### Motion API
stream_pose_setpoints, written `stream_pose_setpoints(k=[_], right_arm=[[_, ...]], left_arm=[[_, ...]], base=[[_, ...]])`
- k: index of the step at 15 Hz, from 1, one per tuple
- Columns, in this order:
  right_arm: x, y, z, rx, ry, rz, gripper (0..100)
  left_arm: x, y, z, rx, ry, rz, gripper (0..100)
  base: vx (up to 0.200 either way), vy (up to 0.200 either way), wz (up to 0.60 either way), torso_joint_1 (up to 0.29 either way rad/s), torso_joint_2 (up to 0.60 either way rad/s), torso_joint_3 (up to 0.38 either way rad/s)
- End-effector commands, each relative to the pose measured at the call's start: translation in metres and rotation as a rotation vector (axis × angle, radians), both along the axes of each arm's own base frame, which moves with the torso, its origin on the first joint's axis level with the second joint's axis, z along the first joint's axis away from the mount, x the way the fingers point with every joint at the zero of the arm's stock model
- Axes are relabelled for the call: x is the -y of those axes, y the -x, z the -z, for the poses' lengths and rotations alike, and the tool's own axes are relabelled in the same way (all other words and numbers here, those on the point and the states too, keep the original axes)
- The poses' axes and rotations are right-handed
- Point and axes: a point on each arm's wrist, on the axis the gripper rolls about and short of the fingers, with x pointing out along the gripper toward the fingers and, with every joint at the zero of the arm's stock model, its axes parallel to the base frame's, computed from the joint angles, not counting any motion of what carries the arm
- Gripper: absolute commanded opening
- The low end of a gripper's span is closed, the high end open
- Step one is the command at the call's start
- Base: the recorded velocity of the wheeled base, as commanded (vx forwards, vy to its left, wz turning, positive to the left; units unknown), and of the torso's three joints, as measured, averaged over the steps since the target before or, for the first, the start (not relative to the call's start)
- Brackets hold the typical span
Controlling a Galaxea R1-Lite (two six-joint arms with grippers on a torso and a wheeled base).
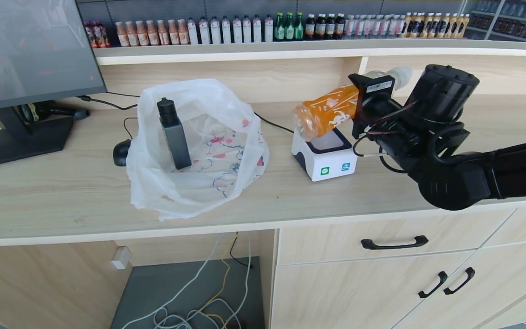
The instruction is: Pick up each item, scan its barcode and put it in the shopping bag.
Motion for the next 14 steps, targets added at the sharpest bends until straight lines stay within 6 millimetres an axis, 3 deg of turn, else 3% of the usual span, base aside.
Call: stream_pose_setpoints(k=[1,14], right_arm=[[0.0022,-0.0021,0.0016,-0.003,0.001,0.007,0],[0.0097,-0.0048,0.0006,-0.002,-0.009,0.025,0]], left_arm=[[0.0,0.0,0.0,0.001,0.0,0.0,100],[0.0,0.0,0.0,0.001,0.0,0.0,100]], base=[[0.0,0.0,0.0,0.0,0.0,0.0],[0.0,0.0,0.0,0.0,0.0,0.0]])
